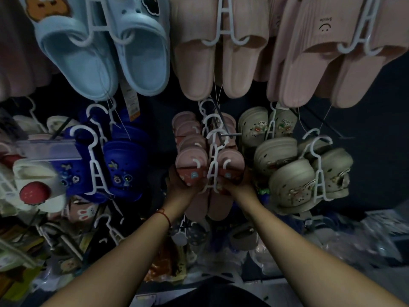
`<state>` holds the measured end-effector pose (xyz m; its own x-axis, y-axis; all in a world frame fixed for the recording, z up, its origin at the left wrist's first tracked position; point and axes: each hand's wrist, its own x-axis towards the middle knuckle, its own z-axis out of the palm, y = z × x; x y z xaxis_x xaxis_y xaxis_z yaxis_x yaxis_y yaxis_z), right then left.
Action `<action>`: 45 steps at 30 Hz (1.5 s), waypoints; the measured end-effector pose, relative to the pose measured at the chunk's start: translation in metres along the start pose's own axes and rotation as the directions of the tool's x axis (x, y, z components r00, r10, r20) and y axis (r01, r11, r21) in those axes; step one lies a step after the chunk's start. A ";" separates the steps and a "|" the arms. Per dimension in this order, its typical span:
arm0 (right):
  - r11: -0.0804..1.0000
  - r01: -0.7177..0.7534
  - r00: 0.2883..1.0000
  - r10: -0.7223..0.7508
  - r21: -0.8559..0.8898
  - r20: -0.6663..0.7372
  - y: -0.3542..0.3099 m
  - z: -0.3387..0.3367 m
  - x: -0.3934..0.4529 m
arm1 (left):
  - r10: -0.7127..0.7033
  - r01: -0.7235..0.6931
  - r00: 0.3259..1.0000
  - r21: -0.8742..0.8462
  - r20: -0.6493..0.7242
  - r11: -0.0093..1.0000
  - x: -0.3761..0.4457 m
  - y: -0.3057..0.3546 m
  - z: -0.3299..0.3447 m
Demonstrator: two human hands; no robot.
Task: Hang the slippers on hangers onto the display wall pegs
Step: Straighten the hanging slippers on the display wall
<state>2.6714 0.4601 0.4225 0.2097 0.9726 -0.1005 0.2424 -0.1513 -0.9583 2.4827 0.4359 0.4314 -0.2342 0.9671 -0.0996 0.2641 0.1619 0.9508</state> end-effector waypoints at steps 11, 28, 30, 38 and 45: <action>0.923 0.127 0.991 -0.135 -0.364 0.003 -0.012 -0.011 -0.022 | 0.089 -0.089 0.996 0.127 0.009 0.988 -0.021 0.019 0.001; 0.522 0.521 0.853 -0.285 -0.675 0.438 -0.057 -0.151 -0.104 | 0.543 -0.471 0.801 0.826 0.253 0.310 -0.108 0.075 0.049; 0.496 0.509 0.860 -0.274 -0.703 0.429 -0.054 -0.184 -0.102 | 0.537 -0.492 0.796 0.816 0.279 0.305 -0.115 0.084 0.068; 0.495 0.363 0.929 -0.253 -0.790 0.268 -0.035 -0.281 -0.089 | 0.533 -0.572 0.748 0.792 0.396 0.215 -0.127 0.114 0.138; 0.601 0.329 0.943 -0.251 -0.728 0.219 -0.022 -0.273 -0.067 | 0.511 -0.552 0.771 0.798 0.379 0.241 -0.105 0.114 0.160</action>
<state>2.9107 0.3498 0.5237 -0.0701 0.9937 0.0875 0.9044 0.1003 -0.4147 2.6870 0.3841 0.5031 0.3092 0.9030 0.2983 0.9397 -0.3383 0.0501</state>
